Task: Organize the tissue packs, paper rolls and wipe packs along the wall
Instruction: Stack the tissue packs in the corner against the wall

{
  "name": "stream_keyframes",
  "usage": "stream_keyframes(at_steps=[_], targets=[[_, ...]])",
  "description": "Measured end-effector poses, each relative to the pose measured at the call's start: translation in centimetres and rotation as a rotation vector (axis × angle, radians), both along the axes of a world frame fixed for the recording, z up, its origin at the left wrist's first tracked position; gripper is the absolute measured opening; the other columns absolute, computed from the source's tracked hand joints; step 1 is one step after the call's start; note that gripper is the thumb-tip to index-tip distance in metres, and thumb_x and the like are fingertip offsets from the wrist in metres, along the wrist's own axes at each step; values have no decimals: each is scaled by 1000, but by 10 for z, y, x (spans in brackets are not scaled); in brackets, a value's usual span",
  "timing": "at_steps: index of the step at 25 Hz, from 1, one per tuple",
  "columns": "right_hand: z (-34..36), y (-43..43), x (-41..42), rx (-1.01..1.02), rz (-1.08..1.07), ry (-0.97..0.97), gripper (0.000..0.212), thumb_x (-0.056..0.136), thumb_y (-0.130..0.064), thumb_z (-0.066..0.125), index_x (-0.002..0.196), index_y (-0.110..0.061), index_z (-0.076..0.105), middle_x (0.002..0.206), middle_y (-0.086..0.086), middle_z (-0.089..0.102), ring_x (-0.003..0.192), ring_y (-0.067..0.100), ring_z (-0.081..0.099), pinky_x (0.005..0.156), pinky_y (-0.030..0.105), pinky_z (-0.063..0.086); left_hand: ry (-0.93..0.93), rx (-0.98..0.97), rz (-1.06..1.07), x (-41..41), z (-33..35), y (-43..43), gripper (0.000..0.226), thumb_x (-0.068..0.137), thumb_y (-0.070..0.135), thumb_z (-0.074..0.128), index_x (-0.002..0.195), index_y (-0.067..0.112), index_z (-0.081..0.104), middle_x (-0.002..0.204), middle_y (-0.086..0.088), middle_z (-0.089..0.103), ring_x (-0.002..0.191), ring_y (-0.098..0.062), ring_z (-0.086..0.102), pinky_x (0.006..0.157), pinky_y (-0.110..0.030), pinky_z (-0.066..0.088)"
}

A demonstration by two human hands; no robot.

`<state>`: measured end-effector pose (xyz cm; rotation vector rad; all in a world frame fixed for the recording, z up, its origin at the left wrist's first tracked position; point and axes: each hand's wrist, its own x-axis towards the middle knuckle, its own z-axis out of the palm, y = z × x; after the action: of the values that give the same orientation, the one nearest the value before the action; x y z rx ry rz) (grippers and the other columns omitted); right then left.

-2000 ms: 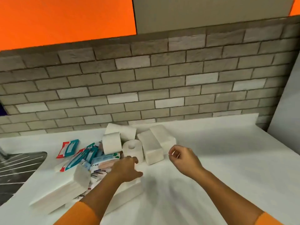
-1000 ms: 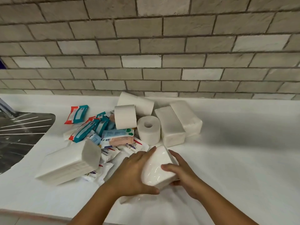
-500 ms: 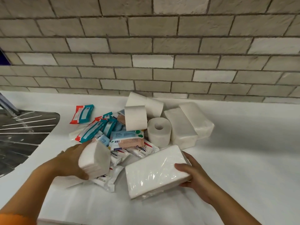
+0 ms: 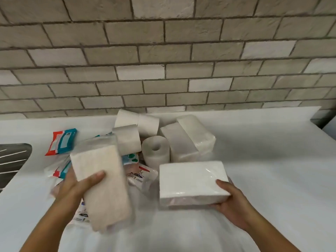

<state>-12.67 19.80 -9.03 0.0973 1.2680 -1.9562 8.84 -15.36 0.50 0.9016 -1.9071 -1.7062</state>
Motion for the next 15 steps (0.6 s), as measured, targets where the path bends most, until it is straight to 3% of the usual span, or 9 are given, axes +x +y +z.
stream_keyframes(at_steps=[2, 5, 8, 10, 12, 15], targets=[[-1, 22, -13, -44, -177, -74, 50, 91, -24, 60, 141, -22, 54, 138, 11, 65, 125, 33, 63, 89, 53, 59, 85, 192, 45, -32, -9, 37, 80, 52, 58, 86, 123, 30, 61, 114, -5, 75, 107, -34, 69, 85, -51, 56], [2, 60, -35, -141, -416, -140, 36, 94, -28, 60, 129, -20, 62, 131, 10, 68, 125, 33, 61, 105, 55, 50, 146, 437, 44, -78, -20, 98, 43, 75, 41, 76, 115, 26, 66, 107, -4, 77, 96, -27, 72, 82, -44, 55], [7, 105, -62, -290, -600, -212, 30, 91, -30, 62, 119, -21, 64, 125, 12, 66, 120, 38, 62, 107, 54, 44, 172, 636, 18, -110, -23, 144, 32, 90, 43, 63, 115, 25, 68, 106, -5, 78, 98, -25, 71, 88, -46, 53], [8, 138, -90, -349, -648, -225, 29, 83, -28, 63, 111, -20, 63, 115, 11, 67, 109, 36, 63, 96, 51, 46, 188, 649, 37, -133, -22, 164, 39, 92, 46, 62, 124, 26, 66, 113, -6, 77, 105, -27, 70, 89, -48, 52], [10, 163, -121, -301, -676, -243, 30, 72, -30, 67, 99, -20, 58, 96, 6, 62, 86, 29, 57, 74, 38, 41, 227, 618, 50, -154, -16, 180, 36, 93, 47, 59, 122, 26, 67, 112, -5, 77, 98, -23, 73, 86, -46, 52], [10, 202, -180, -249, -860, -346, 42, 67, -37, 78, 103, -24, 58, 104, 0, 60, 88, 24, 57, 63, 29, 37, 216, 593, 18, -199, -6, 218, 36, 92, 51, 60, 115, 25, 71, 109, -2, 78, 88, -18, 76, 91, -44, 51]])
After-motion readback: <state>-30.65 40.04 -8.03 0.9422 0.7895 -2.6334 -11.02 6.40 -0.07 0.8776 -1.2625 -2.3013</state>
